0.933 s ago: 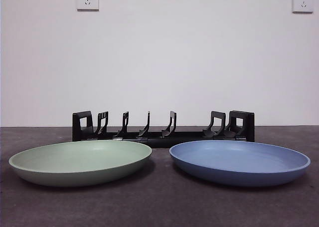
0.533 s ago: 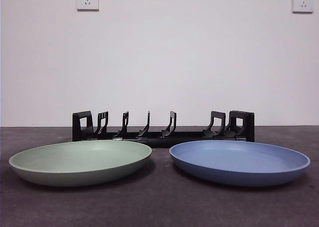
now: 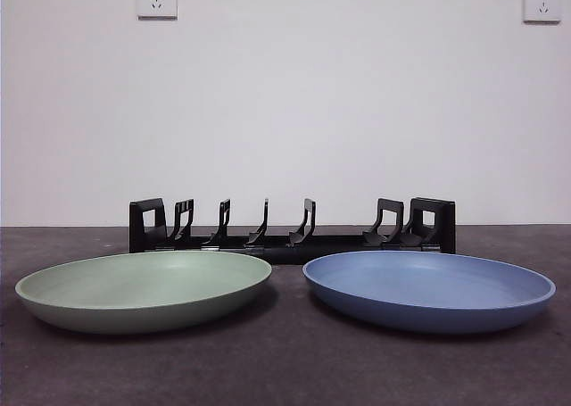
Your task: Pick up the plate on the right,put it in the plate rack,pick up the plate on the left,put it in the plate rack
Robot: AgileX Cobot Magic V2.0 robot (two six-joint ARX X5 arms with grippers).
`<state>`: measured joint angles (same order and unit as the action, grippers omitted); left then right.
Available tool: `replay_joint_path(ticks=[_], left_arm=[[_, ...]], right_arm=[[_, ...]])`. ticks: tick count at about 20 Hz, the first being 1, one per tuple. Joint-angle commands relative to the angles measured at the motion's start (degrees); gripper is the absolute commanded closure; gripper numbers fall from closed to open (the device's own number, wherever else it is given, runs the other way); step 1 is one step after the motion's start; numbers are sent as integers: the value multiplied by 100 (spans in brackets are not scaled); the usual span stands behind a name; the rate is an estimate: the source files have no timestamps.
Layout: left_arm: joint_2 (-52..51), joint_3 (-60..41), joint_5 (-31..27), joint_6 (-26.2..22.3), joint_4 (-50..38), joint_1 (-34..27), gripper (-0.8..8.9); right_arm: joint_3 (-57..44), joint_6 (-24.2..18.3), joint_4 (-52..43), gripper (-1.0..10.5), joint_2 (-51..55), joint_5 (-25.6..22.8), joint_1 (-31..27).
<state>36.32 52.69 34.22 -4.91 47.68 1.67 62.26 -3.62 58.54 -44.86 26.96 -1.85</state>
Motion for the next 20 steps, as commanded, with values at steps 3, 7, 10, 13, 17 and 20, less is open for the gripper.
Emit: replay_joint_path(ticks=[3, 7, 10, 13, 17, 20], left_arm=[[129, 133, 20, 13, -61, 15, 269], [264, 221, 35, -28, -61, 35, 270], [380, 229, 74, -31, -59, 157, 272], [435, 234, 74, -168, -66, 407, 272], [573, 286, 72, -439, -81, 844, 274], [741, 293, 72, -592, -90, 1143, 274]], right_arm=[[26, 55, -28, 406, -109, 11, 2], [26, 66, -28, 411, -293, -98, 2], [26, 85, -33, 411, -817, -319, 2], [26, 114, -205, 414, -1598, -319, 2], [26, 192, -520, 415, -2717, -363, 111], [26, 190, -695, 415, -3473, -527, 323]])
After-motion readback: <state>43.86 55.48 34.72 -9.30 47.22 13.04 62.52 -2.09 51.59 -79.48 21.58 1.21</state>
